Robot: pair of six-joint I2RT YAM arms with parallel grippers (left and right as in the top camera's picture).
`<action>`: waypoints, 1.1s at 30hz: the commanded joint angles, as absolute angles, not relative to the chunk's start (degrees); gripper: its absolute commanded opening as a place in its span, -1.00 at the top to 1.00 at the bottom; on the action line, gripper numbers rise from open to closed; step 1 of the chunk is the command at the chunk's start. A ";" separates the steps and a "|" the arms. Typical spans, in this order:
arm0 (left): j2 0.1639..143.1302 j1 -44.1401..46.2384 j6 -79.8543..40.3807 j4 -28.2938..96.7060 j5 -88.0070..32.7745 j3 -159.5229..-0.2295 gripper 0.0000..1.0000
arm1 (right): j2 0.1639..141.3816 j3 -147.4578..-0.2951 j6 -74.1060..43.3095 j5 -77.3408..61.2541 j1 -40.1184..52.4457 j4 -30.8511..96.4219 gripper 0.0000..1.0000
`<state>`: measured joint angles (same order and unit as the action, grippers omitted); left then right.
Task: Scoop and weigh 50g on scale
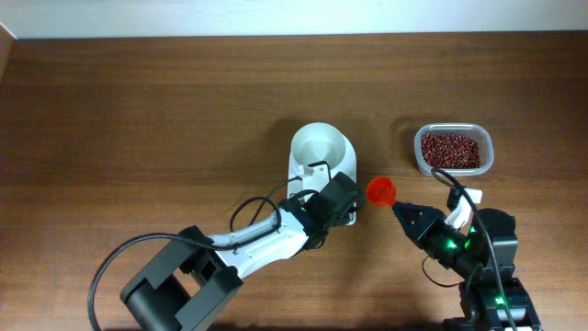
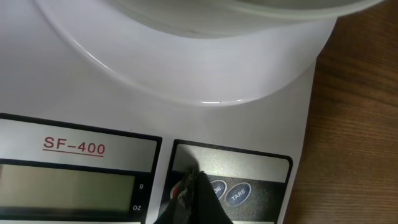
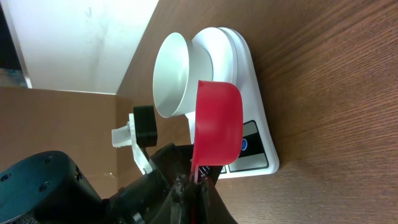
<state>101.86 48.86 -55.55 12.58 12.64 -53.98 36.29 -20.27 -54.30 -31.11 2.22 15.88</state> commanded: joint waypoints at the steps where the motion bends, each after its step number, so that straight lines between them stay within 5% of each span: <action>1: 103.61 48.97 -56.88 14.20 14.31 -53.82 1.00 | 36.23 -20.64 -54.63 -30.81 1.80 15.68 0.92; 17: 103.04 48.97 -58.63 14.70 12.93 -53.84 1.00 | 36.23 -20.64 -54.63 -30.61 1.80 15.68 0.92; 25: 82.15 48.97 -46.19 23.18 11.60 -53.84 0.99 | 36.23 -20.64 -54.61 -30.57 1.80 15.68 0.92; 27: 76.03 48.90 -37.82 23.92 11.64 -53.84 0.75 | 36.23 -20.64 -54.17 -30.57 1.80 15.68 0.92; 28: 72.60 48.58 -32.18 24.71 12.05 -53.84 0.48 | 36.23 -20.64 -53.98 -30.59 1.80 15.68 0.92; 29: 69.43 48.10 -28.25 25.93 13.19 -53.84 0.04 | 36.32 -20.64 -53.34 -30.59 1.80 15.68 0.92; 30: 66.48 47.57 -26.35 27.44 15.09 -53.84 -0.72 | 36.53 -20.64 -52.88 -30.59 1.80 15.70 0.92; 31: 63.57 47.05 -25.98 29.47 17.85 -53.84 -0.98 | 36.82 -20.64 -52.73 -30.59 1.80 15.68 0.92; 33: 59.51 46.63 -25.98 33.17 22.55 -53.82 -0.98 | 37.56 -20.64 -52.73 -30.59 1.80 15.66 0.92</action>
<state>64.55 47.64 -33.04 29.74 14.68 -53.84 36.77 -20.27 -53.76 -31.09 2.22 15.88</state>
